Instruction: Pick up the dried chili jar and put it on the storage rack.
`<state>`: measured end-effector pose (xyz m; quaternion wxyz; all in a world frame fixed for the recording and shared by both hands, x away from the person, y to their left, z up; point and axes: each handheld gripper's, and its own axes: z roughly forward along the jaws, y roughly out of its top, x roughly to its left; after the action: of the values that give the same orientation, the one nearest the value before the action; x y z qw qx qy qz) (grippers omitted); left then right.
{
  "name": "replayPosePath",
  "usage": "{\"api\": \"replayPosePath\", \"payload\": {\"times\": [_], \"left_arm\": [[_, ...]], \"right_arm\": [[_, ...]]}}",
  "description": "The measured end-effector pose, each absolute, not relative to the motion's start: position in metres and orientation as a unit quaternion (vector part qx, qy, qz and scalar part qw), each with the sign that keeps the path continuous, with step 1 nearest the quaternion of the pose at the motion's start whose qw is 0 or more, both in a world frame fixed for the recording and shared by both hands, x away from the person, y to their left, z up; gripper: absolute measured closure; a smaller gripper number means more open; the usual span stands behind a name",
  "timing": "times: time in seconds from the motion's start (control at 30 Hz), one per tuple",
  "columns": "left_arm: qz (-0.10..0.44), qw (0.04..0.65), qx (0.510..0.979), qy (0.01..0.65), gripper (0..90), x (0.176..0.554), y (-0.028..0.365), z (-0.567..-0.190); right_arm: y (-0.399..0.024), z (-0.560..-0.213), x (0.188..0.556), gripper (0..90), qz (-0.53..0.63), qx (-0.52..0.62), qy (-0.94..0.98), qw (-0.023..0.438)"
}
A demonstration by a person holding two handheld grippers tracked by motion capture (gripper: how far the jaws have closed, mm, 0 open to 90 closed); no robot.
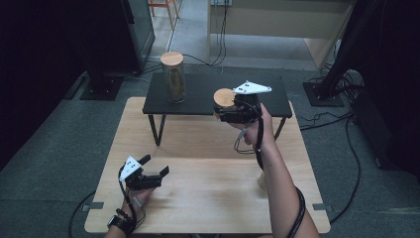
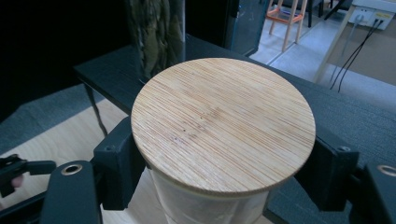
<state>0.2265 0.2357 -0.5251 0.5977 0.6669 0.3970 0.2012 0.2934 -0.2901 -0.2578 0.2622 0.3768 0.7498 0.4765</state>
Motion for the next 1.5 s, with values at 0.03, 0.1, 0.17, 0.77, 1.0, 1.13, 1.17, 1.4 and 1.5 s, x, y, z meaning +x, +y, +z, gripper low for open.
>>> {"api": "replayPosePath", "payload": {"times": [0.03, 0.1, 0.17, 0.77, 1.0, 1.13, 1.17, 1.4, 1.5], "left_arm": [[0.200, 0.598, 0.666, 0.398, 0.4, 0.227, 0.236, -0.525], [0.200, 0.598, 0.666, 0.398, 0.4, 0.227, 0.236, -0.525], [0.200, 0.598, 0.666, 0.399, 0.4, 0.227, 0.236, -0.525], [0.203, 0.598, 0.666, 0.398, 0.4, 0.226, 0.235, -0.525], [0.202, 0.597, 0.667, 0.397, 0.4, 0.227, 0.235, -0.525], [0.202, 0.597, 0.667, 0.398, 0.4, 0.226, 0.235, -0.525], [0.202, 0.597, 0.667, 0.398, 0.4, 0.226, 0.235, -0.525], [0.204, 0.593, 0.671, 0.396, 0.4, 0.226, 0.235, -0.524], [0.204, 0.593, 0.670, 0.397, 0.4, 0.226, 0.234, -0.524]], "right_arm": [[-0.289, -0.258, 0.296, 25.7, 0.474, 0.378, 0.751, 0.261], [-0.288, -0.259, 0.301, 25.7, 0.471, 0.381, 0.751, 0.260], [-0.286, -0.259, 0.305, 25.7, 0.470, 0.385, 0.751, 0.260], [-0.271, -0.263, 0.340, 25.7, 0.455, 0.390, 0.760, 0.253], [-0.269, -0.263, 0.349, 25.7, 0.451, 0.403, 0.755, 0.254], [-0.267, -0.262, 0.355, 25.7, 0.448, 0.407, 0.753, 0.258], [-0.266, -0.262, 0.357, 25.7, 0.447, 0.407, 0.753, 0.258], [-0.260, -0.265, 0.364, 25.7, 0.450, 0.415, 0.745, 0.264], [-0.257, -0.265, 0.367, 25.7, 0.449, 0.417, 0.744, 0.267]]}}
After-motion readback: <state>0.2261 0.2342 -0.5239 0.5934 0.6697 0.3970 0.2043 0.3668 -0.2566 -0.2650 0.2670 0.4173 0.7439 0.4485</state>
